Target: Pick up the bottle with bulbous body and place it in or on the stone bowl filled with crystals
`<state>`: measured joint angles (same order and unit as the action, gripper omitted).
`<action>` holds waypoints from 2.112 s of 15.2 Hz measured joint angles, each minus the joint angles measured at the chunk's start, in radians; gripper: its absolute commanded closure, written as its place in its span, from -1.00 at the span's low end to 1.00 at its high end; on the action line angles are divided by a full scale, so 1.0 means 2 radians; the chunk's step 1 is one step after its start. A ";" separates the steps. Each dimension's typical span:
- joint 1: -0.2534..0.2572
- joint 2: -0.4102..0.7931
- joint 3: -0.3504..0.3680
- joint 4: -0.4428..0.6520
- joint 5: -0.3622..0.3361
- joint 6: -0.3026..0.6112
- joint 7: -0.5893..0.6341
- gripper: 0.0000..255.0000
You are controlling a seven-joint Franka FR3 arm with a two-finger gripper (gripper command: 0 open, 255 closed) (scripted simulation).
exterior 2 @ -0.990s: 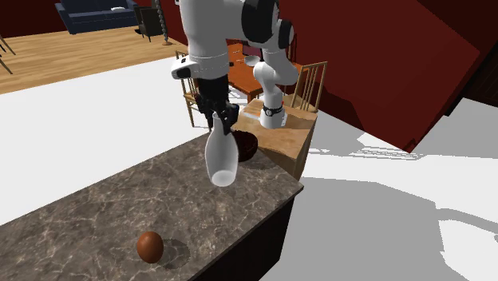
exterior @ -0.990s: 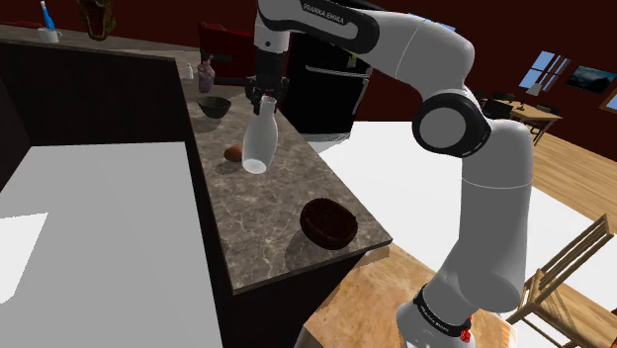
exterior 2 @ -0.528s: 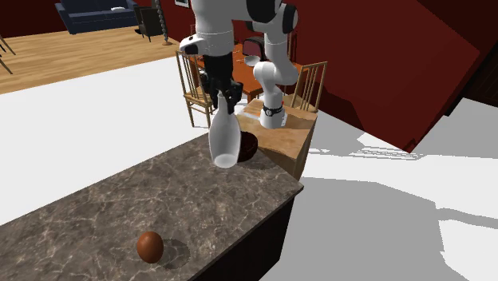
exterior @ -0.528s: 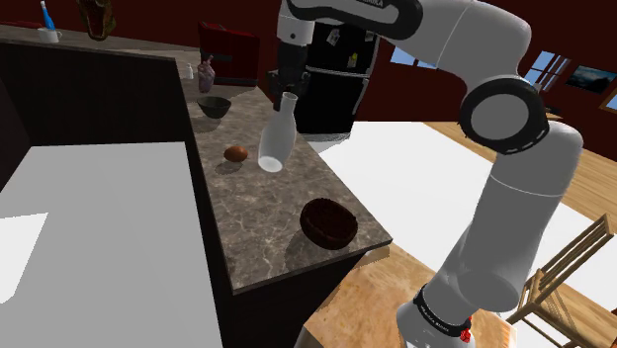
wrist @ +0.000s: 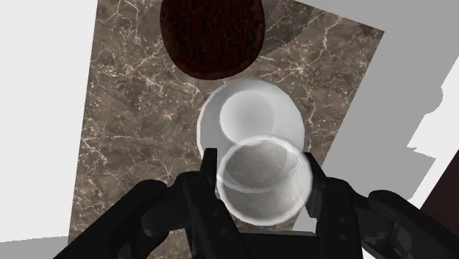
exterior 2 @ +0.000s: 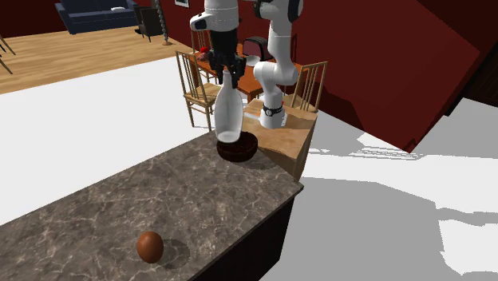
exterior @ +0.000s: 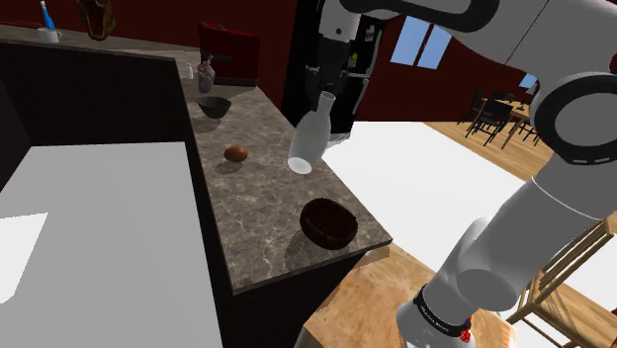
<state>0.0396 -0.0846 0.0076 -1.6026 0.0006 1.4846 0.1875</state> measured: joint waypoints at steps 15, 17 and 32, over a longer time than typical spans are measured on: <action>-0.016 -0.165 -0.025 -0.154 -0.010 -0.011 -0.040 1.00; -0.016 -0.169 -0.025 -0.174 -0.010 0.005 -0.040 1.00; -0.016 -0.189 -0.024 -0.292 -0.011 0.103 -0.037 1.00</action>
<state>0.0070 -0.4624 -0.0413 -2.1867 -0.0207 1.6905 0.1130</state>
